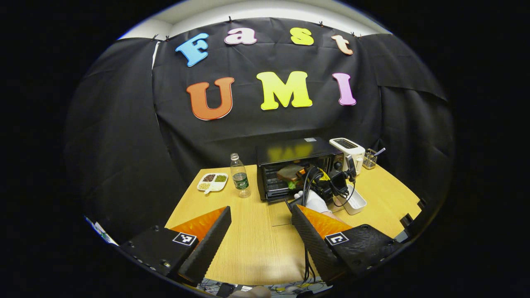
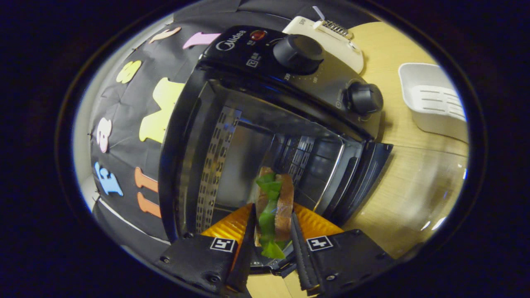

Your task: Open the electric oven with the left hand, put the food in, and close the electric oven.

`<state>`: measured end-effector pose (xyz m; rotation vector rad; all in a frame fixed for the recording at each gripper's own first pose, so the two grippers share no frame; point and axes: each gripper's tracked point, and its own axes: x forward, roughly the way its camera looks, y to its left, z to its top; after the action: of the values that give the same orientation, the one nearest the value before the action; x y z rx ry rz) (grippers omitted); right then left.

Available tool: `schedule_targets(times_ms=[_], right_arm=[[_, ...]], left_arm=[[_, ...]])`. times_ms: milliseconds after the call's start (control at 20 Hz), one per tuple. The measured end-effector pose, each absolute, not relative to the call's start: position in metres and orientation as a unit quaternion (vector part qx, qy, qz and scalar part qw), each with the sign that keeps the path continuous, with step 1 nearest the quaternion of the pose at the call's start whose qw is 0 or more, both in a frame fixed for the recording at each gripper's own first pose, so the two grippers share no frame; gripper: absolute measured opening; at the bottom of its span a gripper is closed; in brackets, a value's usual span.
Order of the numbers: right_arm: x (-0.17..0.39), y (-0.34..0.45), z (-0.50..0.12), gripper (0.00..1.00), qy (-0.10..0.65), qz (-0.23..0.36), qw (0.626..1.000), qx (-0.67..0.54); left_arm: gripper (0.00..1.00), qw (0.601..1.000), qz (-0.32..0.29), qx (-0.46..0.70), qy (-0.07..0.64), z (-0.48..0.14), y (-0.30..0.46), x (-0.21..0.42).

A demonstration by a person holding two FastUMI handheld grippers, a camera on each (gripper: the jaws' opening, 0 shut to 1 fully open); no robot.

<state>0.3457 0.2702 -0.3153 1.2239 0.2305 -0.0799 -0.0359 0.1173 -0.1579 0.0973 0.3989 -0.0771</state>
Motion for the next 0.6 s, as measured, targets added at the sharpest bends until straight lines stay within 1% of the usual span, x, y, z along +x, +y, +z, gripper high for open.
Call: schedule_targets(times_ms=[50, 150, 200, 250, 300, 350, 400, 500, 550, 600], right_arm=[[0.344, 0.268, -0.315, 0.51, 0.110, -0.041, 0.827, 0.550], [0.346, 0.267, -0.316, 0.58, 0.117, -0.043, 0.851, 0.510], [0.346, 0.270, -0.314, 0.57, 0.122, -0.039, 0.866, 0.483], [0.344, 0.269, -0.313, 0.69, 0.131, -0.039, 0.886, 0.443], [0.342, 0.266, -0.314, 0.68, 0.140, -0.042, 0.906, 0.397], [0.339, 0.263, -0.316, 0.82, 0.147, -0.045, 0.922, 0.356], [0.337, 0.261, -0.318, 0.84, 0.154, -0.046, 0.932, 0.326], [0.330, 0.258, -0.322, 0.89, 0.160, -0.043, 0.940, 0.297], [0.327, 0.254, -0.325, 1.00, 0.165, -0.044, 0.943, 0.285], [0.323, 0.249, -0.327, 1.00, 0.169, -0.047, 0.947, 0.270]], left_arm=[[0.96, 0.978, -0.038, 0.048, 0.197, -0.158, 0.118, -0.035], [0.96, 0.978, -0.038, 0.047, 0.200, -0.160, 0.119, -0.035], [0.96, 0.978, -0.036, 0.047, 0.201, -0.161, 0.119, -0.035], [0.97, 0.978, -0.034, 0.045, 0.201, -0.160, 0.120, -0.037], [0.96, 0.978, -0.033, 0.043, 0.201, -0.159, 0.122, -0.036], [0.96, 0.978, -0.032, 0.039, 0.201, -0.159, 0.121, -0.036], [0.96, 0.979, -0.032, 0.033, 0.201, -0.158, 0.122, -0.036], [0.97, 0.980, -0.030, 0.032, 0.192, -0.152, 0.121, -0.032], [0.97, 0.981, -0.029, 0.031, 0.188, -0.149, 0.120, -0.031], [0.97, 0.982, -0.032, 0.028, 0.184, -0.148, 0.118, -0.030]])
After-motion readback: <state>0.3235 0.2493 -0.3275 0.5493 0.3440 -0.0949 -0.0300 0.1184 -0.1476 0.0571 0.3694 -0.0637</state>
